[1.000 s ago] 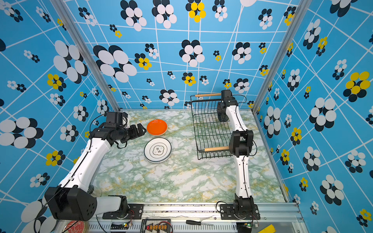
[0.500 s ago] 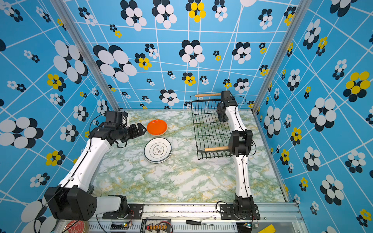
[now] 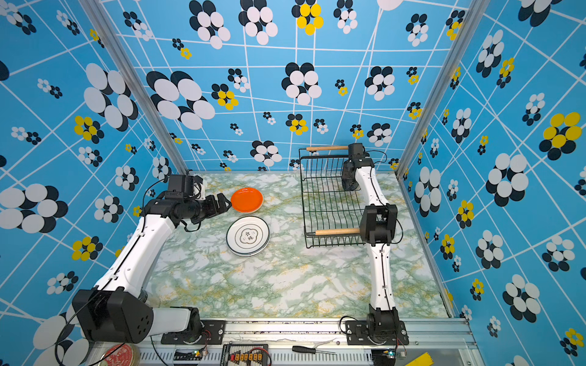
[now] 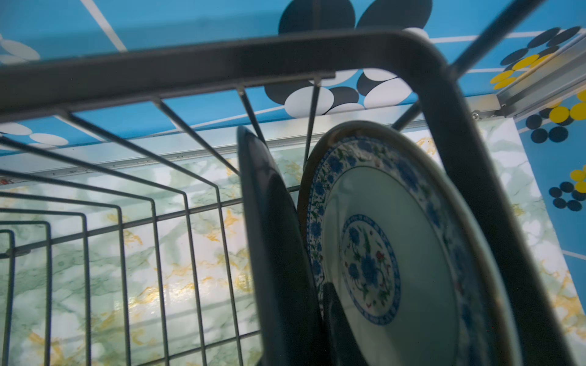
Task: Unload the plates from the dish rack
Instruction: Pick up the plate from the dish rack.
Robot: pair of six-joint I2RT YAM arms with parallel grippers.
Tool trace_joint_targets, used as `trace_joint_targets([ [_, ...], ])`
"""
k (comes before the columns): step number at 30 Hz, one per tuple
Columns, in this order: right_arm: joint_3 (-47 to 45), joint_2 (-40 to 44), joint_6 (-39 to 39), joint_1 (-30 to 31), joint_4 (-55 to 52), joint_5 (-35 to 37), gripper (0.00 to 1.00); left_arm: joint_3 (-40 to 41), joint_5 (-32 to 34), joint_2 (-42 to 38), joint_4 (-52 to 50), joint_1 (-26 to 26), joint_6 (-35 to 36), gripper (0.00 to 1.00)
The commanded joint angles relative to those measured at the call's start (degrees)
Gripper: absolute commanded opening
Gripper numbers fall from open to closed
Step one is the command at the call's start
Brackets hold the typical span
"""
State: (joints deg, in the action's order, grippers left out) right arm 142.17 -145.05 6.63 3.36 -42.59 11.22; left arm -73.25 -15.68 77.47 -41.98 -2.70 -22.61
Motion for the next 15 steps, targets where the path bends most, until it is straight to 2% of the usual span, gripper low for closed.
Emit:
trace_joint_targets([
  [1, -4.48, 2.99, 1.43, 0.34, -1.27, -0.68, 0.1, -1.63, -1.13, 0.62, 0.62, 0.41, 1.07, 0.99],
  [15, -11.36, 13.16, 0.48, 0.5, -0.87, -1.57, 0.04, -1.24, -2.14, 2.84, 2.74, 0.19, -0.43, 0.99],
])
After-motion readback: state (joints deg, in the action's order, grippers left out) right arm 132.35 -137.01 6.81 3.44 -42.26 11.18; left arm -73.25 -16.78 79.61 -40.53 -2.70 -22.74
